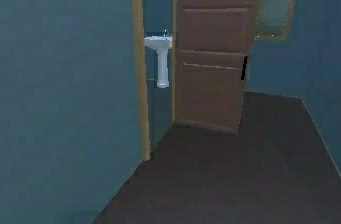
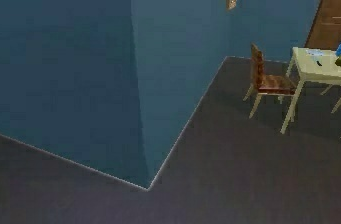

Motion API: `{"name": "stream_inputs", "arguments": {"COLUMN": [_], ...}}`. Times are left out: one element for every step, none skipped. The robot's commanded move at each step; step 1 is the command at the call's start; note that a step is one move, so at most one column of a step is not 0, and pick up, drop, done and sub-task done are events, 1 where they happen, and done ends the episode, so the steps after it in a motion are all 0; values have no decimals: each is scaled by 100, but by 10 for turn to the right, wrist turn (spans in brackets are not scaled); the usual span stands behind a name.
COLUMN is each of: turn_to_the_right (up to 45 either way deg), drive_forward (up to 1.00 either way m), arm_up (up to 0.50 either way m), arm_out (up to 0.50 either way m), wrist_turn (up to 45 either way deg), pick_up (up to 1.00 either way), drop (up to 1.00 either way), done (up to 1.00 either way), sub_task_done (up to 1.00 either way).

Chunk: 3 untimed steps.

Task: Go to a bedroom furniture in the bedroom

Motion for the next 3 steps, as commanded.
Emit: {"name": "stream_inputs", "arguments": {"turn_to_the_right": [90, 0, 0], "drive_forward": [0, 100, 100], "arm_up": [0, 0, 0], "arm_out": [0, 0, 0], "wrist_turn": [0, 0, 0], "pick_up": [0, 0, 0], "drop": [0, 0, 0], "done": [0, 0, 0], "sub_task_done": [0, 0, 0]}}
